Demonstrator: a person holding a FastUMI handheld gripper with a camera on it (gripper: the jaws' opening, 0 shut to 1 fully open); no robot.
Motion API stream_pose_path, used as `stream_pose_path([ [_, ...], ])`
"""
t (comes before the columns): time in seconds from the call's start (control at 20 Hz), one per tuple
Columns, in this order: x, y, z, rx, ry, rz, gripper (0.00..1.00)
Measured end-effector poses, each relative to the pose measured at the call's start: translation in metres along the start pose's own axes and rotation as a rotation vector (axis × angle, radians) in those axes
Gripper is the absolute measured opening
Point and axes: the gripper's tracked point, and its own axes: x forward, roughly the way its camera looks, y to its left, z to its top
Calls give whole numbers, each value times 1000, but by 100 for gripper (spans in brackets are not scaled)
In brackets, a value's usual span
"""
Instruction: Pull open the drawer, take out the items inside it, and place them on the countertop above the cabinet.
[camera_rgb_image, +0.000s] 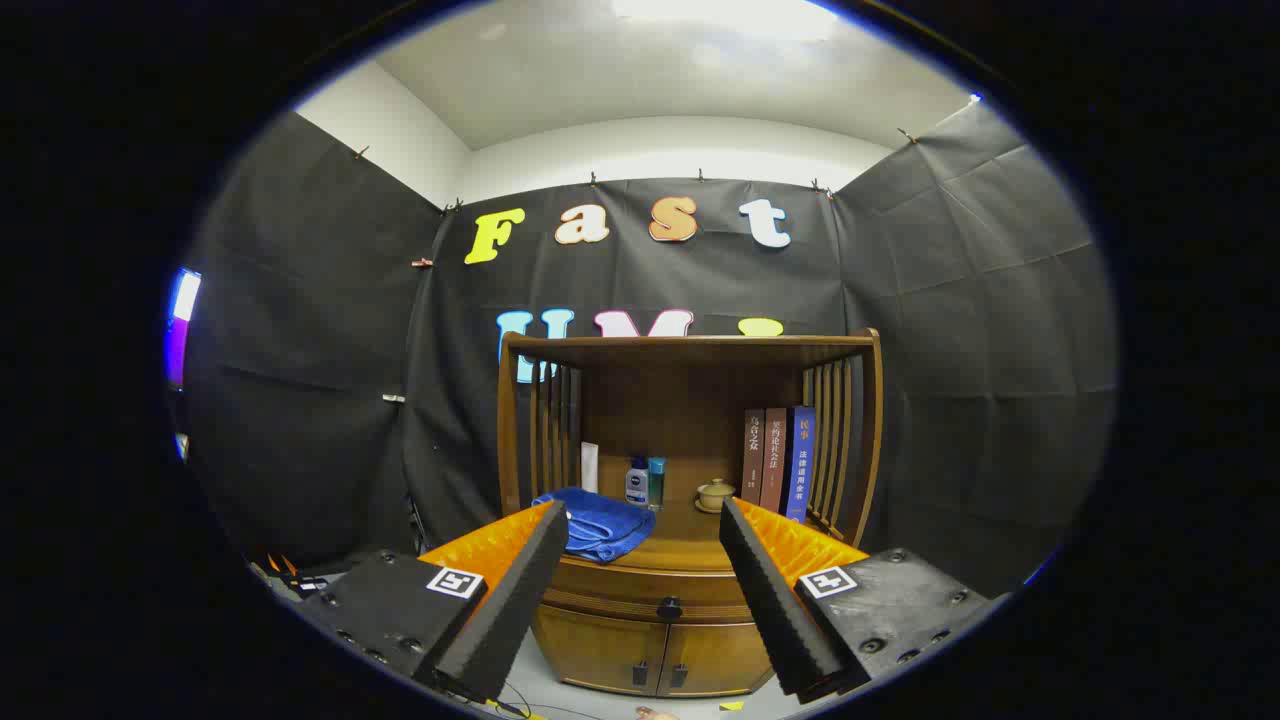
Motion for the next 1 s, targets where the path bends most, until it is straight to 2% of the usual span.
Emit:
stream_pose_path([
  [0.35,2,2,-2,-21,11,-20,99],
  [1.0,5,-6,-4,21,-5,-33,99],
])
